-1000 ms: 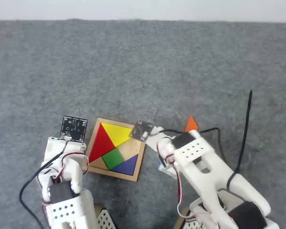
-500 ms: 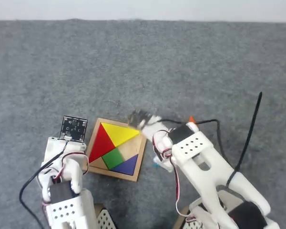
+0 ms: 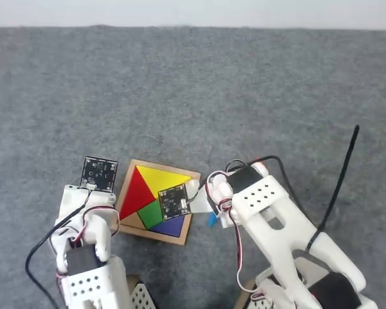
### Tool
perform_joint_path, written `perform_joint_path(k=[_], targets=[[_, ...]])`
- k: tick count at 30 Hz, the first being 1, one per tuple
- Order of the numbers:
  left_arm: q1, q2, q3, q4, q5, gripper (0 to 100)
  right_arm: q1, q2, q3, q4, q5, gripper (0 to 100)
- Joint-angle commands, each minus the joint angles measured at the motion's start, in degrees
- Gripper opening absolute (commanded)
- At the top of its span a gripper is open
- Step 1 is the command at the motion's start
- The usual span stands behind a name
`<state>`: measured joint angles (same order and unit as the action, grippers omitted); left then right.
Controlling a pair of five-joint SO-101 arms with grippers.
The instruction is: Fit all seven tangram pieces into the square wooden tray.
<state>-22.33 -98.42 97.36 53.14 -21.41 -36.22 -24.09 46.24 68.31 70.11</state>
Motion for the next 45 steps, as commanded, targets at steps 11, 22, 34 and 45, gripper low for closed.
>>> perform_joint_path(k=[11,22,34,45], targets=[[0.4,-1.0,-0.6,0.0,-0.5,2,-8.7,-1.4,3.3,-3.6,2.4,23.4],[0.4,-1.0,-0.6,0.0,-0.5,2,-5.3,2.9,4.1,-6.7,5.2,13.2],[0.4,-1.0,-0.6,0.0,-0.5,2,-4.3,10.7,1.8,-7.0,5.2,8.2],[0.4,-1.0,-0.6,0.1,-0.5,2,0.8,10.6,-7.8,0.8,3.9,0.7]])
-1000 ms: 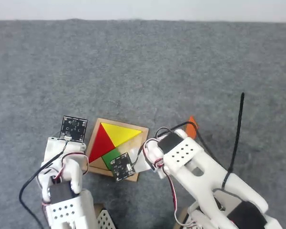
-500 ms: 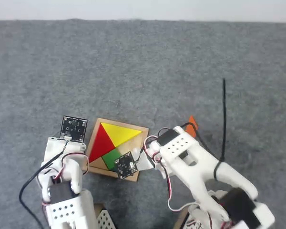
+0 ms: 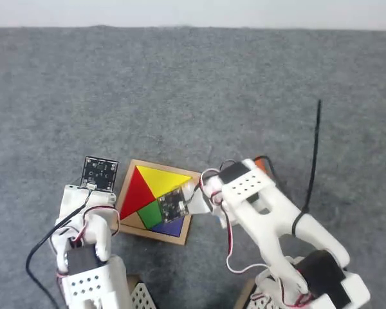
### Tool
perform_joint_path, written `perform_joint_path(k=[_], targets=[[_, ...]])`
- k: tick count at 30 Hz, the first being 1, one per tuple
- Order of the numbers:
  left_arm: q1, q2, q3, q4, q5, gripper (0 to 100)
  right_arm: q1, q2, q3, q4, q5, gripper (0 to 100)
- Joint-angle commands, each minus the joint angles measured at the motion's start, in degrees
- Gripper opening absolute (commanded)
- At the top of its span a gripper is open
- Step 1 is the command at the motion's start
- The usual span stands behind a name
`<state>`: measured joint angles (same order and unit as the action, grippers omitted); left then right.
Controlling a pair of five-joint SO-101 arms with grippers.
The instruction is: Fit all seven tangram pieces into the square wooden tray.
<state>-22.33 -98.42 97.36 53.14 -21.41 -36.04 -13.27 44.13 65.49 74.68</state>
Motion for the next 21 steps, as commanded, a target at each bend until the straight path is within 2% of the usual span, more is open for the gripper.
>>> perform_joint_path(k=[1,6,13,21], targets=[[0.4,-1.0,-0.6,0.1,-0.5,2,0.5,-0.2,-7.3,5.0,-0.6,0.6],[0.4,-1.0,-0.6,0.1,-0.5,2,-2.9,0.4,-17.3,10.2,1.0,0.6],[0.4,-1.0,-0.6,0.1,-0.5,2,-16.4,7.4,-24.0,8.3,1.0,0.6],[0.2,-1.1,-0.6,-0.2,-0.5,2,-18.1,25.9,-33.1,6.4,1.1,0.6]])
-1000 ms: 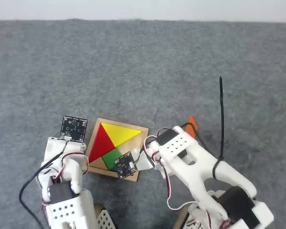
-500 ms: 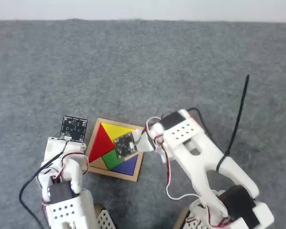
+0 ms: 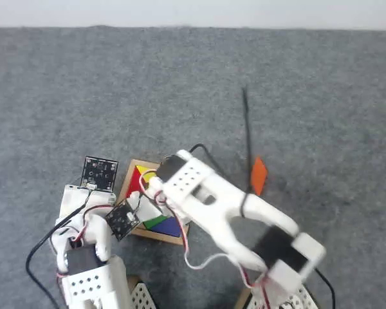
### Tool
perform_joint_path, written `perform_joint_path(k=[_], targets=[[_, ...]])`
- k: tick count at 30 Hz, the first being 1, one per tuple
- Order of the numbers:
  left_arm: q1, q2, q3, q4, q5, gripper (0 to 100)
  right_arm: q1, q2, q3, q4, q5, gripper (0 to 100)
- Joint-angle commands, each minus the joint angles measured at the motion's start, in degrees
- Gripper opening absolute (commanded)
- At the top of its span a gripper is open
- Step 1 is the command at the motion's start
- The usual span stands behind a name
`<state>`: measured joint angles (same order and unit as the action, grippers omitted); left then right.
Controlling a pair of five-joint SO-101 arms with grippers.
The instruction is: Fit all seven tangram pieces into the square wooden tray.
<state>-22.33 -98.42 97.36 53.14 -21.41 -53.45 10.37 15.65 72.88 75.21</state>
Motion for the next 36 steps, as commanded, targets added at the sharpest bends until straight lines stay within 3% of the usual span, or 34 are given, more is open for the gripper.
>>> perform_joint_path(k=[1,7,14,30,36], targets=[[0.2,-1.1,-0.6,-0.2,-0.5,2,-0.7,2.7,-4.9,-1.0,0.5,0.6],[0.1,-1.2,-0.6,-0.2,-0.5,2,-1.0,3.4,-5.2,-1.0,0.7,1.7],[0.1,-1.2,-0.6,-0.2,-0.5,2,-0.9,3.2,-5.2,-1.1,0.7,20.3],[0.1,-1.2,-0.6,-0.2,-0.5,2,2.6,-8.5,-7.6,8.0,0.4,19.5],[0.1,-1.2,-0.6,0.0,-0.5,2,6.3,-18.7,-7.6,15.4,-5.1,19.4]])
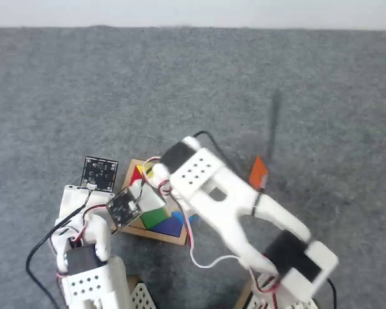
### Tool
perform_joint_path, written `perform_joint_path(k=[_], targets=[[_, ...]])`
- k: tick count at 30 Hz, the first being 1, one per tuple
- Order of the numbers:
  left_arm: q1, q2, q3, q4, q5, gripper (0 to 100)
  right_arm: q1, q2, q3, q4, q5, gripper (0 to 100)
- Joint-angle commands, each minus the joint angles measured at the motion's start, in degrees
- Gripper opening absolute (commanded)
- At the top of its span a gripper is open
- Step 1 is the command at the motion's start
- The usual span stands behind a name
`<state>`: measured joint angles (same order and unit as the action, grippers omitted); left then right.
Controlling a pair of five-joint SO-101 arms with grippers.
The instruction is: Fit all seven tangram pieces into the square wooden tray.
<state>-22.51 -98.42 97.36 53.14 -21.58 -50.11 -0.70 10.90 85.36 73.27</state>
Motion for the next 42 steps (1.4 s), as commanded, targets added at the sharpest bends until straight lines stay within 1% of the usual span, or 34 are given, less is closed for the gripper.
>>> perform_joint_path(k=[1,4,6,8,11,12,14,16,17,19,20,24,26,30,33,39,42], targets=[[0.3,-1.2,-0.6,0.0,-0.4,2,4.1,-9.4,-2.8,3.3,-5.1,19.4],[0.3,-1.2,-0.6,0.0,-0.4,2,9.2,-13.8,-1.1,3.1,-14.2,19.3],[0.3,-1.2,-0.6,0.0,-0.4,2,12.1,-16.4,3.2,2.5,-18.5,17.9],[0.3,-1.2,-0.6,0.0,-0.4,2,13.9,-18.8,10.7,0.6,-18.5,12.9],[0.3,-1.2,-0.6,0.0,-0.4,2,14.6,-21.9,25.1,-6.2,-14.9,7.2],[0.3,-1.2,-0.6,0.0,-0.4,2,13.8,-23.3,30.3,-9.5,-13.9,7.6],[0.3,-1.2,-0.6,0.1,-0.4,2,10.1,-26.5,39.8,-16.7,-13.2,10.2],[0.3,-1.2,-0.6,0.1,-0.4,2,5.0,-30.0,47.0,-23.2,-14.2,13.8],[0.3,-1.2,-0.6,0.1,-0.4,2,2.6,-31.5,49.2,-25.7,-15.9,15.1],[0.3,-1.2,-0.6,0.1,-0.4,2,-0.8,-33.6,51.0,-29.2,-20.7,15.7],[0.3,-1.2,-0.6,0.1,-0.4,2,-1.5,-33.8,51.3,-30.6,-22.7,15.0],[0.3,-1.2,-0.6,0.1,-0.4,2,-1.4,-30.1,51.5,-36.0,-27.1,9.9],[0.3,-1.2,-0.6,0.1,-0.4,2,-1.5,-26.9,51.5,-37.9,-28.0,8.4],[0.3,-1.2,-0.6,0.1,-0.4,2,-1.5,-22.6,50.5,-39.3,-27.0,9.9],[0.3,-1.2,-0.6,0.1,-0.4,2,-1.7,-22.5,50.2,-38.7,-26.5,12.4],[0.3,-1.2,-0.6,0.1,-0.4,2,-2.8,-22.0,49.8,-38.7,-22.9,17.7],[0.3,-1.2,-0.6,0.1,-0.4,2,-3.7,-22.0,49.8,-38.9,-22.9,18.8]])
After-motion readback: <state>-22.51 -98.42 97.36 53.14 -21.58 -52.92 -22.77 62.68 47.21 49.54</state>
